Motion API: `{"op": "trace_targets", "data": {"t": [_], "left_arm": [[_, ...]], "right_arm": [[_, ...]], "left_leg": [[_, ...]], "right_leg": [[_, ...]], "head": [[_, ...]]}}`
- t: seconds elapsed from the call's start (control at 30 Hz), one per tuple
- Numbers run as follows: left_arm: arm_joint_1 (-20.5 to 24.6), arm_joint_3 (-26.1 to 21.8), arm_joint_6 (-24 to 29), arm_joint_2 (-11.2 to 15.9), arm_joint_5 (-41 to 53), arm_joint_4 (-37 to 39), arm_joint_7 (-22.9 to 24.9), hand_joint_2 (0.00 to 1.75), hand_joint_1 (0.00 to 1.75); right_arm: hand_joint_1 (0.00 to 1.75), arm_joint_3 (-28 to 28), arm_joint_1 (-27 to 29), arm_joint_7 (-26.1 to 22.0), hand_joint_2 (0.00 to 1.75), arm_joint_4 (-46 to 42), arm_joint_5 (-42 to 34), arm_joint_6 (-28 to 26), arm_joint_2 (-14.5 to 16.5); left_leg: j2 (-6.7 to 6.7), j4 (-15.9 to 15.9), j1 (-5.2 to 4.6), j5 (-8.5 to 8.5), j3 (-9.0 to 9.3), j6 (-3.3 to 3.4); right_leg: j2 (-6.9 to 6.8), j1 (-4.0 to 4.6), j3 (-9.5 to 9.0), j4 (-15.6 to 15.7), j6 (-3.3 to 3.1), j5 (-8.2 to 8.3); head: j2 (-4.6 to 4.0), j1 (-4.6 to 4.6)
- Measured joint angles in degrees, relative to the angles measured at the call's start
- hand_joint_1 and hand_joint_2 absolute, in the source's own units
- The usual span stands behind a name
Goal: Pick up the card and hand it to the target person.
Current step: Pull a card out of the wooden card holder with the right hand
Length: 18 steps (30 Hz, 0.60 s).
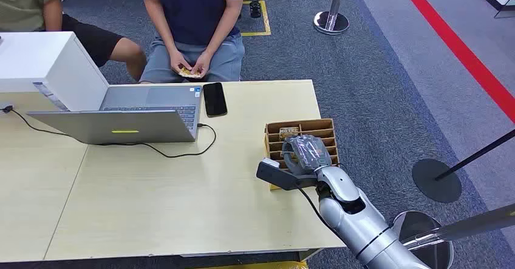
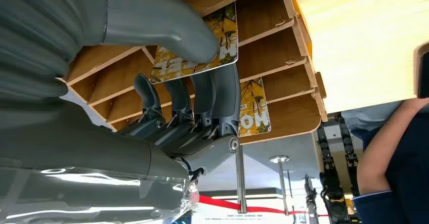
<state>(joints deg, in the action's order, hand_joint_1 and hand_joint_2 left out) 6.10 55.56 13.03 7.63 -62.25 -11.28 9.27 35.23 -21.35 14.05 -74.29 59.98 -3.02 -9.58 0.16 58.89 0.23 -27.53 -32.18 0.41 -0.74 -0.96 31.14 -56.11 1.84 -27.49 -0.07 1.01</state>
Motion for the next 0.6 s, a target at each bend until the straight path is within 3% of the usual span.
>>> {"op": "trace_targets", "data": {"t": [0.4, 0.53, 0.6], "left_arm": [[0.0, 0.0, 0.0, 0.0, 0.0, 0.0, 0.0, 0.00, 0.00], [0.0, 0.0, 0.0, 0.0, 0.0, 0.0, 0.0, 0.00, 0.00], [0.0, 0.0, 0.0, 0.0, 0.0, 0.0, 0.0, 0.87, 0.00]], "right_arm": [[1.30, 0.0, 0.0, 0.0, 1.75, 0.0, 0.0, 0.0, 0.1], [1.53, 0.0, 0.0, 0.0, 1.75, 0.0, 0.0, 0.0, 0.1], [1.58, 0.0, -0.1, 0.0, 1.75, 0.1, 0.0, 0.0, 0.1]], "left_leg": [[0.00, 0.0, 0.00, 0.00, 0.00, 0.00], [0.00, 0.0, 0.00, 0.00, 0.00, 0.00], [0.00, 0.0, 0.00, 0.00, 0.00, 0.00]], "right_leg": [[0.00, 0.00, 0.00, 0.0, 0.00, 0.00], [0.00, 0.00, 0.00, 0.0, 0.00, 0.00], [0.00, 0.00, 0.00, 0.0, 0.00, 0.00]], "head": [[0.00, -0.01], [0.00, -0.01], [0.00, -0.01]]}}
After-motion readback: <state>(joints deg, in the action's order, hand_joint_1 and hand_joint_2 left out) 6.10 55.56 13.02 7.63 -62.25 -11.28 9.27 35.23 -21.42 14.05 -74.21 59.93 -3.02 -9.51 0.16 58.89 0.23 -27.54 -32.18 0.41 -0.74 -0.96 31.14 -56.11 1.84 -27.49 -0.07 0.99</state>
